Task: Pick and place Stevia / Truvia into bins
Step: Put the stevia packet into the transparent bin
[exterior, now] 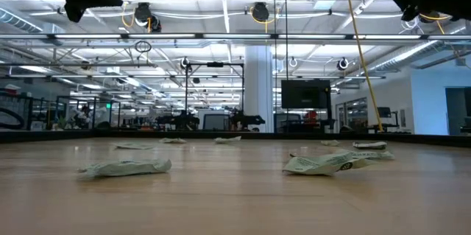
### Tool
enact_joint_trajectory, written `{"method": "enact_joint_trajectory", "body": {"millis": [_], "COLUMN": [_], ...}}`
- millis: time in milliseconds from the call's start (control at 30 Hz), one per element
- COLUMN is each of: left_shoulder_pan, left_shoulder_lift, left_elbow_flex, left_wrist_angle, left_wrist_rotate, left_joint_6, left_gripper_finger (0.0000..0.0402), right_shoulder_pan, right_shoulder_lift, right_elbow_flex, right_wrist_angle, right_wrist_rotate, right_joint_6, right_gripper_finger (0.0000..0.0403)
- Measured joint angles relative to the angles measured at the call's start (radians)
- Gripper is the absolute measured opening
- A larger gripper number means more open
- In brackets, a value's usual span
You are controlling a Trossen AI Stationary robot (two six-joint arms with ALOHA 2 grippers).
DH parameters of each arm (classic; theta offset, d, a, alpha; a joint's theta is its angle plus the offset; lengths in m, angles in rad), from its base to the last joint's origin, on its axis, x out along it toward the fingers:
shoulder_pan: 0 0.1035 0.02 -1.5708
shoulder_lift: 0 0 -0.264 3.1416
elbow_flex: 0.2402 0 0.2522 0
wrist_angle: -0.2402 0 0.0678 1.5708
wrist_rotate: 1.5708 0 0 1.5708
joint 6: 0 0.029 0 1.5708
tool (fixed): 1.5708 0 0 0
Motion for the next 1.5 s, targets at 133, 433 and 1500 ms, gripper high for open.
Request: {"method": "enact_joint_trajectory", "body": {"millis": [133, 433, 1500], "left_shoulder_pan": [-0.018, -0.179, -0.344], "left_shoulder_lift": [0.216, 0.677, 1.114], "left_elbow_flex": [0.052, 0.068, 0.341], "left_wrist_angle": [-0.055, 0.072, -0.059], "left_wrist_rotate": [0.234, 0.506, 0.533], "left_joint_6": [-0.118, -0.11, -0.319], "left_gripper_finger": [0.0101, 0.0101, 0.0136], "right_shoulder_pan": [0.0, 0.0, 0.0], "right_shoulder_lift": [0.0, 0.001, 0.001], "right_elbow_flex": [0.0, -0.001, 0.0], "right_wrist_angle": [0.058, 0.037, -0.03], "right_wrist_rotate": [0.028, 0.027, 0.026], "right_joint_6": [-0.07, -0.1, -0.05], "right_gripper_finger": [0.0091, 0.0091, 0.0091]}}
